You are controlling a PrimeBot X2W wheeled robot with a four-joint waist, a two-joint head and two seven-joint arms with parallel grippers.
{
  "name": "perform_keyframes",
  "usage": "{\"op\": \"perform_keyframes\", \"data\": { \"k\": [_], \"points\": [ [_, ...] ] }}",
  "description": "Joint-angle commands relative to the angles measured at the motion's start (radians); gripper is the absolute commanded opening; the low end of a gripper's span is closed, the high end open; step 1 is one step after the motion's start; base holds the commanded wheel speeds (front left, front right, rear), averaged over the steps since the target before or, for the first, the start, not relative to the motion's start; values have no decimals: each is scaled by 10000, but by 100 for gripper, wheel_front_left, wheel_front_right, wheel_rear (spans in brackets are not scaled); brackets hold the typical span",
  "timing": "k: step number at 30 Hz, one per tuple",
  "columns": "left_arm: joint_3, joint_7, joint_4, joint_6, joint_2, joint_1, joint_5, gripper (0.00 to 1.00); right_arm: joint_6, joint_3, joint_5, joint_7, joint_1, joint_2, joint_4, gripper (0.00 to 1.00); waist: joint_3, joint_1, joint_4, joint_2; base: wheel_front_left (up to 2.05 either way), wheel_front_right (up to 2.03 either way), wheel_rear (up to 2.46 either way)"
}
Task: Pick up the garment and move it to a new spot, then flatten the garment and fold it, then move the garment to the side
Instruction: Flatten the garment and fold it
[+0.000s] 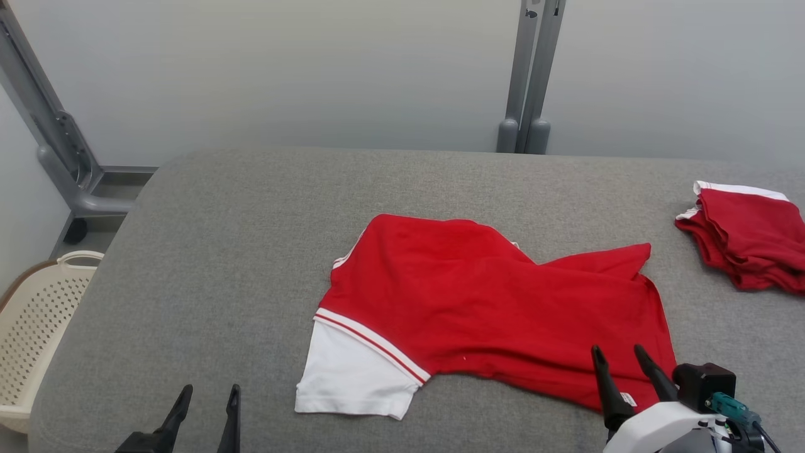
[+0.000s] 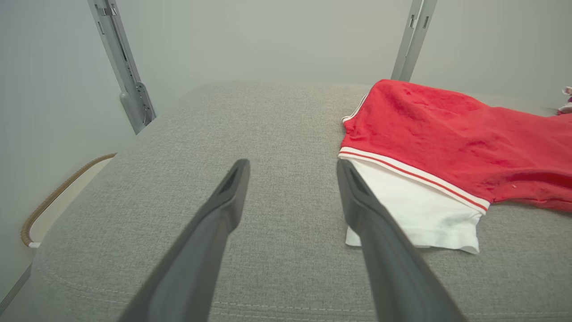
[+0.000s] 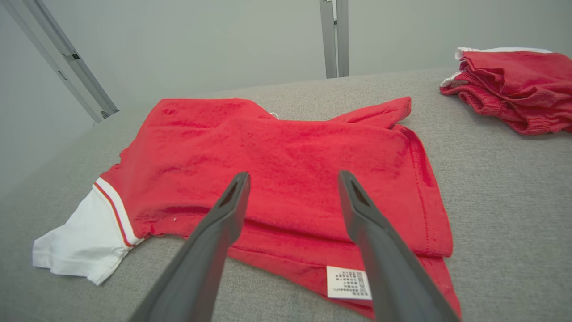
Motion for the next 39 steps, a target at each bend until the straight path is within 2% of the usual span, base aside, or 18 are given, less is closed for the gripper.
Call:
{"op": "perform_keyframes", "data": {
  "k": [1,18,31,39],
  "points": [
    [-29,54,-59,32,64,119,-32,100,-9,-32,38,-46,58,-33,-3,100,22,0,-24,0,0,0,0],
    [-387,699,-131,62,48,-171,-234,100,-9,-224,-27,477,-70,-35,-283,100,315,0,-170,0,0,0,0],
    [-1375,2748,952,-124,227,-1366,-851,100,-10,-1296,-1293,3360,-29,-214,-1896,100,1328,0,-477,0,0,0,0],
    [-1726,3111,1585,-145,235,-2009,-1233,100,-9,-1475,-1509,3783,60,-254,-2068,100,1782,0,-657,0,0,0,0]
  ]
}}
